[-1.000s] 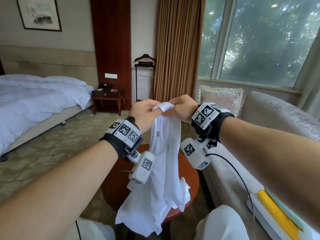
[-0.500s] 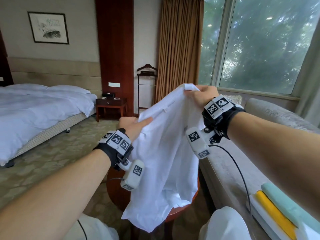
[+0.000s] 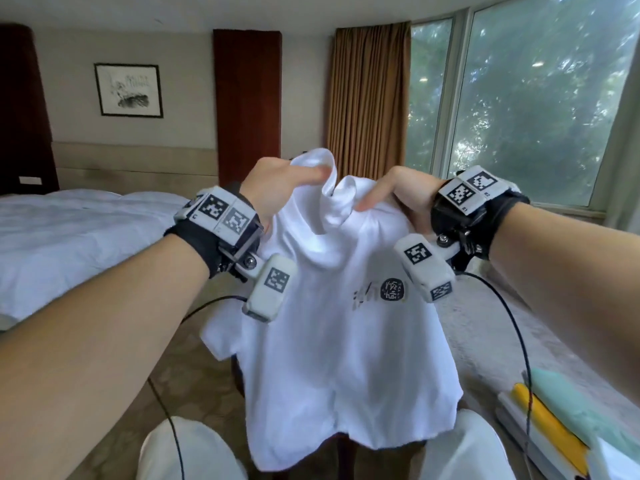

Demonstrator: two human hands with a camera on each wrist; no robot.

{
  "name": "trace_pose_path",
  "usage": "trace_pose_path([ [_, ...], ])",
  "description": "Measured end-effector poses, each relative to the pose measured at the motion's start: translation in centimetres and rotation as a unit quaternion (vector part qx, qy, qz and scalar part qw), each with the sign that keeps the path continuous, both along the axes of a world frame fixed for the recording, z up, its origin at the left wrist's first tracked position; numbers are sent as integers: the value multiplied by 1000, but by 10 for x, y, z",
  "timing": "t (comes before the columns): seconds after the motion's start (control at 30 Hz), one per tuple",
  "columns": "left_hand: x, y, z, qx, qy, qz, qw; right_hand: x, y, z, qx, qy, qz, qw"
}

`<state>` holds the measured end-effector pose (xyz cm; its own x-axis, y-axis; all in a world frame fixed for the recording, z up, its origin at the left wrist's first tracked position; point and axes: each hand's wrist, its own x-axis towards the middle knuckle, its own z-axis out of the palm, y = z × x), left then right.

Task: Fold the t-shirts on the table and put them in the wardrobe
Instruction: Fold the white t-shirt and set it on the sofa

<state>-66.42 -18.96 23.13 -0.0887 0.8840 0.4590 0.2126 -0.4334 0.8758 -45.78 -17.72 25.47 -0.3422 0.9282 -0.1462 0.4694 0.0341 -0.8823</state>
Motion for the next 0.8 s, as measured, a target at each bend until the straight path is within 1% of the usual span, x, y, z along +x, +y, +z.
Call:
trace_pose_path([
  [0.07, -3, -8, 7, -18, 2, -21, 1000, 6, -4, 4, 22, 39, 12, 999],
  [0.13, -5, -10, 8, -42, -13, -47, 998, 11, -9, 4, 12, 66, 43, 997],
  [0.17, -5, -10, 7, -51, -21, -43, 998, 12, -7, 4, 5, 65, 45, 997],
  [0.23, -6, -4, 3, -48, 3, 9, 999, 10, -3, -1, 22, 15, 7, 1000],
  [0.3, -8, 3, -6, -33, 90, 93, 991, 8, 11, -10, 79, -73, -76, 991],
  [0.37, -14, 13, -21, -26, 208, 175, 962, 9, 18, -22, 148, -147, -132, 969],
  [0.43, -23, 22, -37, -35, 310, 256, 915, 17, 23, -36, 170, -193, -176, 950],
  [0.47, -28, 29, -46, -42, 346, 290, 891, 21, 28, -43, 176, -214, -191, 942],
  [0.5, -33, 35, -54, -52, 367, 307, 877, 24, 34, -51, 181, -235, -195, 935],
  [0.57, -39, 51, -69, -80, 390, 307, 864, 27, 53, -66, 189, -267, -197, 924],
  [0.67, -45, 80, -91, -121, 415, 279, 857, 29, 77, -89, 184, -309, -194, 913],
  [0.73, -48, 97, -104, -145, 421, 261, 857, 31, 92, -103, 185, -320, -201, 907],
  [0.8, -51, 113, -118, -164, 431, 257, 849, 34, 109, -118, 191, -322, -206, 904],
])
